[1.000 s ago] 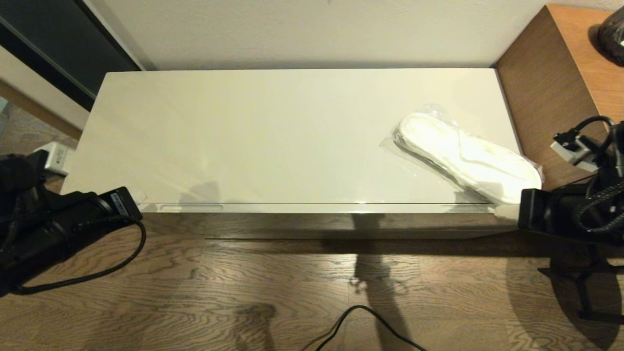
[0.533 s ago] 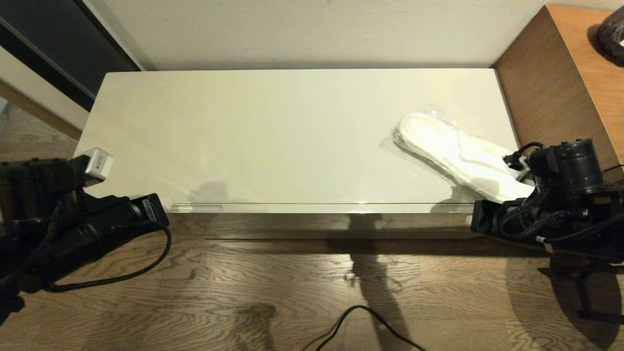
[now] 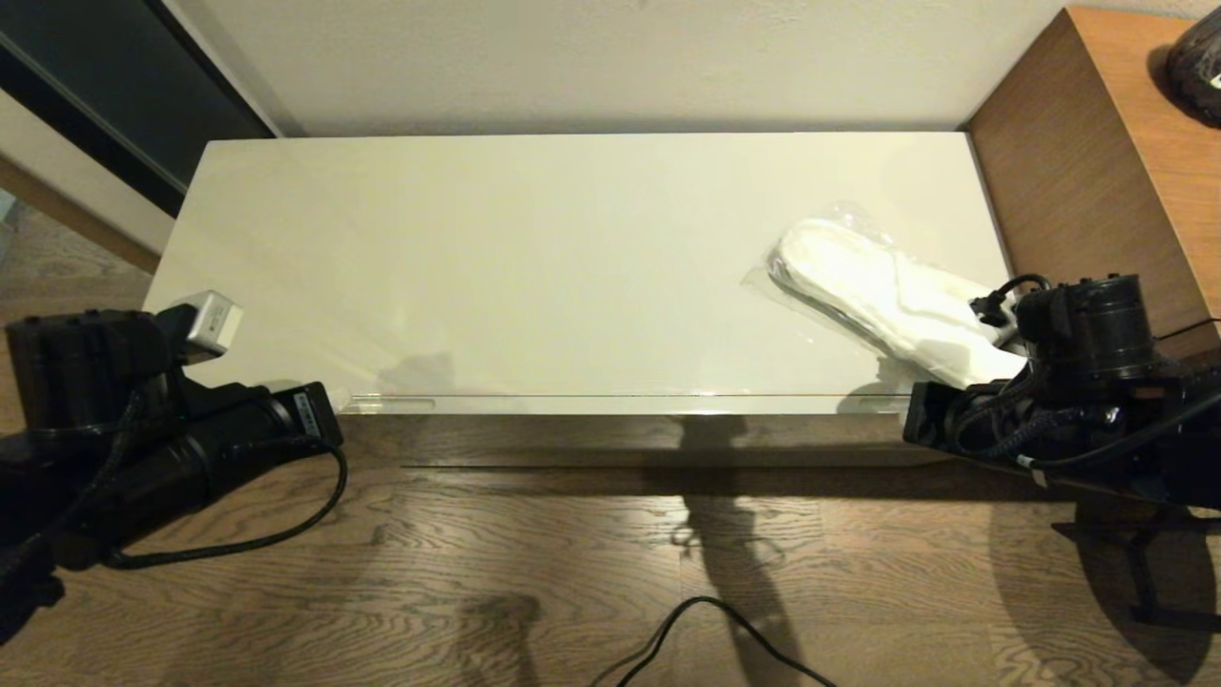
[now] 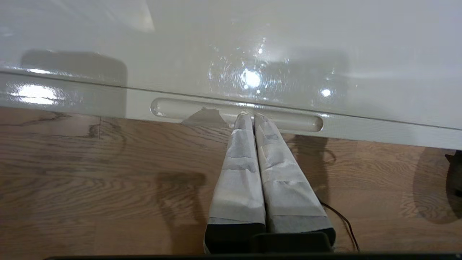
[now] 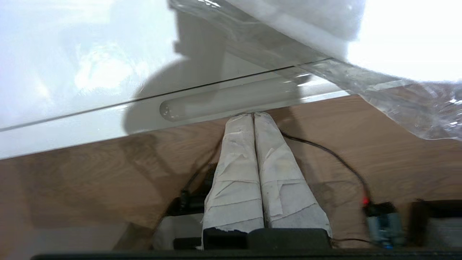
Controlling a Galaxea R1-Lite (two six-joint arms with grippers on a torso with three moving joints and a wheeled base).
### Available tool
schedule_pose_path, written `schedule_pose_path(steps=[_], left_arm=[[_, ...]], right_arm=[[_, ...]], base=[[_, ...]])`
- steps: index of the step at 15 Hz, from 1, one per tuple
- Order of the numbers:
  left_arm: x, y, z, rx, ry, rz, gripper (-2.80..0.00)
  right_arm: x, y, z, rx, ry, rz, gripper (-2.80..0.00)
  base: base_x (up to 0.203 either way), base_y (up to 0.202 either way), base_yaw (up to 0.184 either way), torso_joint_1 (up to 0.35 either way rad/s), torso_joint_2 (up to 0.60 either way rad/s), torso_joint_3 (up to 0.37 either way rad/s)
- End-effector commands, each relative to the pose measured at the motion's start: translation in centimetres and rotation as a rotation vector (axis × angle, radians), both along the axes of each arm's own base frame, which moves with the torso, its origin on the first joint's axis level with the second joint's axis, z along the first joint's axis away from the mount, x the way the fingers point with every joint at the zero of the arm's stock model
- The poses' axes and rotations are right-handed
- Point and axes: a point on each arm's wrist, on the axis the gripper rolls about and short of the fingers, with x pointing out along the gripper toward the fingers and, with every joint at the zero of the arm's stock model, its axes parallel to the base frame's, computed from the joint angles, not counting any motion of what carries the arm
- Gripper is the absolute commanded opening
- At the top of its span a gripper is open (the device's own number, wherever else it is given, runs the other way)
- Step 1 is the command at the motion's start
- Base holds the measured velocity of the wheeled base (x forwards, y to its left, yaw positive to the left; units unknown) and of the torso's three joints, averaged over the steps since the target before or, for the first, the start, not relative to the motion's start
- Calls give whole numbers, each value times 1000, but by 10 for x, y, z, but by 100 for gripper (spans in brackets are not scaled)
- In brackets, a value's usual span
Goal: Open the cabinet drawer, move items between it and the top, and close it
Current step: Open the drawer
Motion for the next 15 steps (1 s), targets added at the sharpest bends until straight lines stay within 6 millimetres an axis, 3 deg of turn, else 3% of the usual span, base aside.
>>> schedule_pose_path(steps=[1,4,7,11,15], left_arm=[[-2,0,-2,-1,6,-2,-280],[-2,0,-3,0,12,-6,-280],[6,-1,-17,6,67,2,-280],[12,-1,-30,7,115,10,-280],[19,-2,-29,2,74,9,-280]], right_arm=[[0,-1,19,-15,-76,-18,-280],[-3,2,29,-33,-90,-16,-280],[-20,7,41,-72,-64,42,-280],[-4,10,11,-58,25,6,-280],[8,11,-3,-30,-6,-16,-280]], base=[[0,0,0,0,0,0],[0,0,0,0,0,0],[0,0,0,0,0,0],[0,0,0,0,0,0],[0,0,0,0,0,0]])
